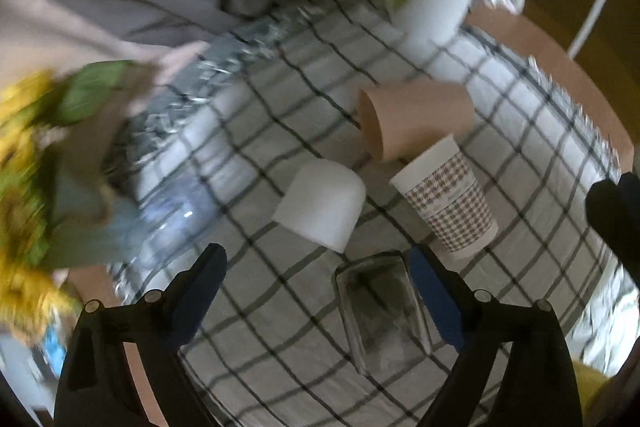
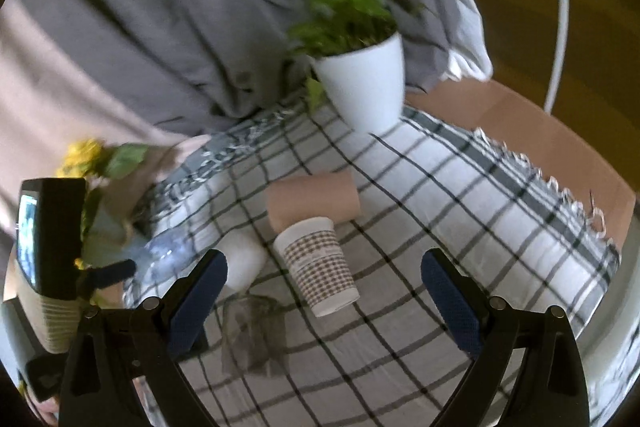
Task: Flip cup upside down
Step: 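Grasp the white frosted cup with the left tool and lift it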
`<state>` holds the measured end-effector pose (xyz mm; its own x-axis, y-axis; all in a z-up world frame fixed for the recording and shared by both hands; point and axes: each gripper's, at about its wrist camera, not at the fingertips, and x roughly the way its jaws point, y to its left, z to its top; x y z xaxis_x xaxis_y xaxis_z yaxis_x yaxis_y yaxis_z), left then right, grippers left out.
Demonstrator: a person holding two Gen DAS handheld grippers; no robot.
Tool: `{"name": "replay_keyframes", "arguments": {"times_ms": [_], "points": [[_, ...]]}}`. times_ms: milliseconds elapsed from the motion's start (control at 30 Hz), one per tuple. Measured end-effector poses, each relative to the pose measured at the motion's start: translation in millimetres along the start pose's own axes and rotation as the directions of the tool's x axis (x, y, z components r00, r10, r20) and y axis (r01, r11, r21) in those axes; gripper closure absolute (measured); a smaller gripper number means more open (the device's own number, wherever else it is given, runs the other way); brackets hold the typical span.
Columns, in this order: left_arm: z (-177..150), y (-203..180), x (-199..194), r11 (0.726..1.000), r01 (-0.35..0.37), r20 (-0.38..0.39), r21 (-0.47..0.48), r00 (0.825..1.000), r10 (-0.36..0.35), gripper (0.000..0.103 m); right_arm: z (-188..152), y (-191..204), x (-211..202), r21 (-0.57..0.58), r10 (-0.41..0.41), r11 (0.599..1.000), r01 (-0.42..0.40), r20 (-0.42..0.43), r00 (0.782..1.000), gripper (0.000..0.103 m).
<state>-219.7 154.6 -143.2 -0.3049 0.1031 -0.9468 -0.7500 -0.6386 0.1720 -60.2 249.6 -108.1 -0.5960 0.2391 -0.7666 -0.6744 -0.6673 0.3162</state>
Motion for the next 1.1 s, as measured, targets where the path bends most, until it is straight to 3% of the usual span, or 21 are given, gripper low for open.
{"name": "replay_keyframes", "arguments": {"times_ms": [200, 367, 633, 700, 833, 967, 1100], "points": [[25.6, 1.3, 49.7, 0.992, 0.086, -0.148, 0.092, 0.986, -0.072, 0.019, 6.9, -1.6, 28.5, 0.111, -0.063, 0.992, 0.067, -0.041, 0.997, 0.005], [33.0, -1.7, 78.6, 0.984, 0.118, -0.232, 0.130, 0.969, -0.085, 0.025, 12.1, -0.4, 41.1, 0.150, -0.114, 0.982, 0.119, -0.040, 0.993, 0.005], [33.4, -7.1, 100.3, 0.980, 0.108, -0.250, 0.169, 0.966, -0.064, 0.026, 10.0, -4.4, 55.1, 0.189, -0.156, 0.968, 0.168, -0.073, 0.985, 0.005], [32.0, -9.5, 106.3, 0.978, 0.106, -0.256, 0.178, 0.965, -0.058, 0.032, 9.7, -4.5, 55.7, 0.185, -0.165, 0.967, 0.175, -0.071, 0.984, 0.005], [29.6, -9.9, 111.0, 0.980, 0.121, -0.260, 0.159, 0.963, -0.077, 0.034, 11.4, -4.1, 53.9, 0.181, -0.188, 0.964, 0.194, -0.052, 0.981, 0.005], [21.8, -11.8, 100.8, 0.981, 0.099, -0.230, 0.164, 0.971, -0.059, 0.035, 12.3, -3.2, 55.5, 0.166, -0.198, 0.965, 0.204, -0.050, 0.979, 0.005], [7.1, -8.0, 64.9, 0.992, 0.074, -0.141, 0.105, 0.988, -0.058, 0.036, 12.3, -1.9, 52.2, 0.130, -0.188, 0.972, 0.194, -0.050, 0.981, 0.005]]}}
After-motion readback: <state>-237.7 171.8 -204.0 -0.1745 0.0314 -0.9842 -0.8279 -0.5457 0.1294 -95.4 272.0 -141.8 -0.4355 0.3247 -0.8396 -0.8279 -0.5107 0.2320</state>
